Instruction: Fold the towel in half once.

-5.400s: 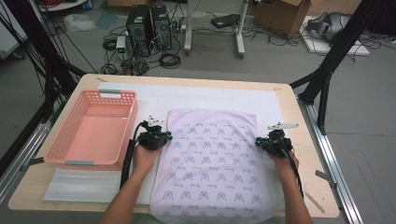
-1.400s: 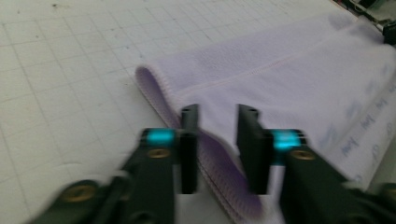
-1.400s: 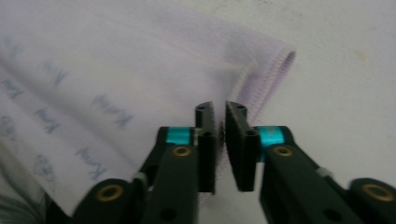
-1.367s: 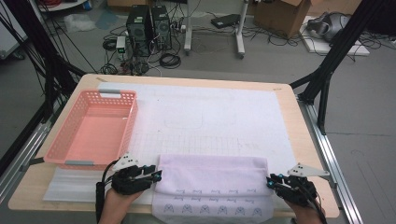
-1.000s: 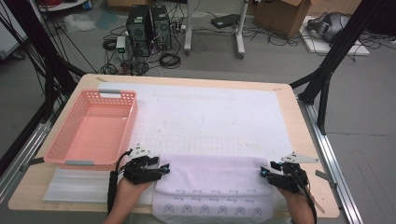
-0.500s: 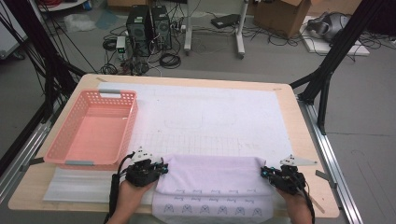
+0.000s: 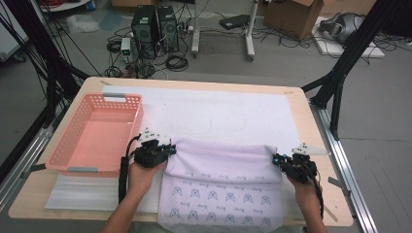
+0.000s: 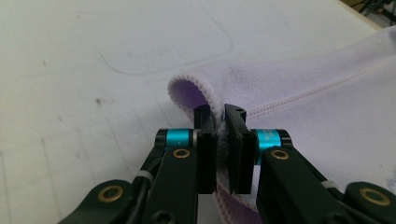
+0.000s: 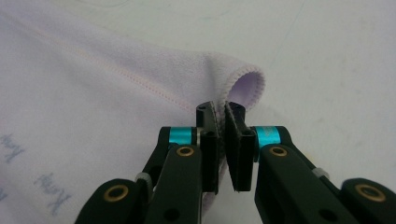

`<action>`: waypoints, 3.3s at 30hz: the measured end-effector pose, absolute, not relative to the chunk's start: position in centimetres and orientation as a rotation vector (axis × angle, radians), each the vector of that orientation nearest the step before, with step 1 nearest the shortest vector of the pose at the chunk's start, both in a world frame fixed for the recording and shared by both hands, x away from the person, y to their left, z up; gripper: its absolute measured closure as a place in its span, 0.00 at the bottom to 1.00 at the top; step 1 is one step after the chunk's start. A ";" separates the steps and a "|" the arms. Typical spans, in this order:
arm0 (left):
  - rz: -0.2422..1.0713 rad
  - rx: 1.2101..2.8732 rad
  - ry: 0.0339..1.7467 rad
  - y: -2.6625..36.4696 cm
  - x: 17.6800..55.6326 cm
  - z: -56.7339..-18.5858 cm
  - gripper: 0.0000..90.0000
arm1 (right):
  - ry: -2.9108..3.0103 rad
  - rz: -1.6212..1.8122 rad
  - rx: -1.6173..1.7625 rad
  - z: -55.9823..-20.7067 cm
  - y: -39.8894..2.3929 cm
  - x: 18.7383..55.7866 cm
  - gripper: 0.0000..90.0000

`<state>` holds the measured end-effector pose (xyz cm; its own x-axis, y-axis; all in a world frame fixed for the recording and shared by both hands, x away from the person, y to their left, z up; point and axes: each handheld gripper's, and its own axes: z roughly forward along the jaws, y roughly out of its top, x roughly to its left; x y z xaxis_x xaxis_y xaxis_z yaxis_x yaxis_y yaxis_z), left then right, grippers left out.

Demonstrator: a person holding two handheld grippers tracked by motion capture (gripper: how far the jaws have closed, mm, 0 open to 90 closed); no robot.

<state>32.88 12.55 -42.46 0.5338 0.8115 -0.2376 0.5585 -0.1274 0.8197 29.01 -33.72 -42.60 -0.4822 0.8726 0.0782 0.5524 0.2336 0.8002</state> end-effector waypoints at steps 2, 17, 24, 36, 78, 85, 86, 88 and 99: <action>0.323 1.808 1.149 12.6 34.1 -42.2 0.93 | 2.124 1.114 1.296 -42.2 -33.7 30.2 0.95; 0.307 1.752 1.215 13.1 40.3 -41.5 0.93 | 2.133 1.060 1.279 -41.4 -33.0 37.6 0.94; 0.329 1.770 1.225 13.2 41.0 -42.3 0.93 | 2.124 1.054 1.291 -41.7 -32.5 39.6 0.94; 0.338 1.782 1.210 12.6 40.4 -42.6 0.63 | 2.084 1.101 1.389 -41.9 -33.1 39.6 0.67; 0.360 1.808 1.008 14.1 29.1 -42.6 1.00 | 2.187 1.205 1.231 -42.7 -34.3 28.1 0.97; 0.339 1.809 1.000 15.1 26.3 -43.9 1.00 | 2.206 1.219 1.190 -42.9 -34.1 25.5 0.97; 0.334 1.809 1.003 15.2 26.0 -44.0 1.00 | 2.207 1.215 1.188 -43.0 -34.1 25.3 0.97; 0.335 1.810 1.005 15.5 25.6 -44.1 1.00 | 2.203 1.217 1.196 -43.2 -34.3 24.9 0.97; 0.349 1.803 0.984 14.2 27.5 -44.5 0.53 | 2.132 1.250 1.237 -43.2 -34.1 25.0 0.68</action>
